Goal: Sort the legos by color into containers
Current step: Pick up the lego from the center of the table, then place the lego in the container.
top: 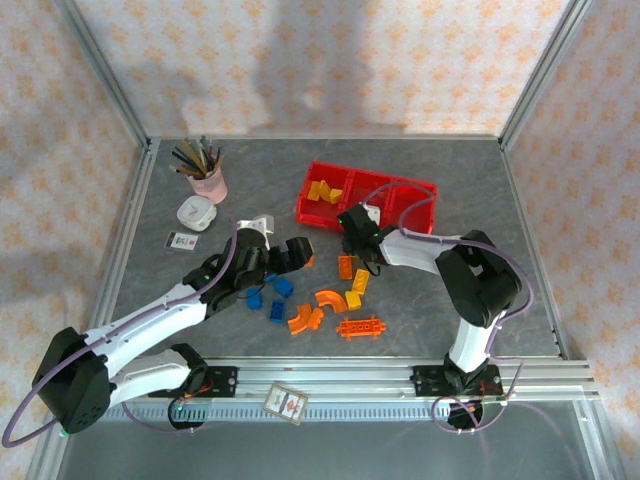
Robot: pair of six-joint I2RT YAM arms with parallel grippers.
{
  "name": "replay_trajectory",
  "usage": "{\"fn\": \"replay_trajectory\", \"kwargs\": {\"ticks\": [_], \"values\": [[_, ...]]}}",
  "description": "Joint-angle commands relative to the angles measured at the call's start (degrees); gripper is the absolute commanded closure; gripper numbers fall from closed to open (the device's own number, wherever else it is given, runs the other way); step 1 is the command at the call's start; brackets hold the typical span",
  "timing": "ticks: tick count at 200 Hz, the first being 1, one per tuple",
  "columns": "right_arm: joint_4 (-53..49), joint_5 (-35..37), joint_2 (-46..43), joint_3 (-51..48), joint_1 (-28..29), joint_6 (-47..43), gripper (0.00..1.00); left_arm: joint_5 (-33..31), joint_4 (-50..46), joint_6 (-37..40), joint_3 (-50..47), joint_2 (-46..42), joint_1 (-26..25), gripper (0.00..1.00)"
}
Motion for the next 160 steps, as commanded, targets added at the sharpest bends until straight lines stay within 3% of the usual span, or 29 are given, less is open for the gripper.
{"fn": "replay_trajectory", "kwargs": {"ticks": [1, 38, 79, 160], "values": [[-3.45, 1.87, -3.67, 0.92, 1.06, -1.28, 0.66, -0.96, 1.43, -0.18, -0.9, -1.52, -0.6, 0.01], [-7.62, 3.97, -7.88, 2.77, 3.52, -2.27, 0.68, -2.75, -0.3, 0.88, -0.31, -4.28, -0.38, 0.01], [-9.35, 1.44, -7.76, 9.39, 4.74, -3.53, 0.68, -3.48, -3.21, 2.31, 0.77, -7.25, 2.99, 0.01], [-11.52, 2.57, 12.66, 34.89, 3.61, -7.62, 0.68, -0.97, -4.09, 4.3, 2.76, -6.92, 11.69, 0.01]]}}
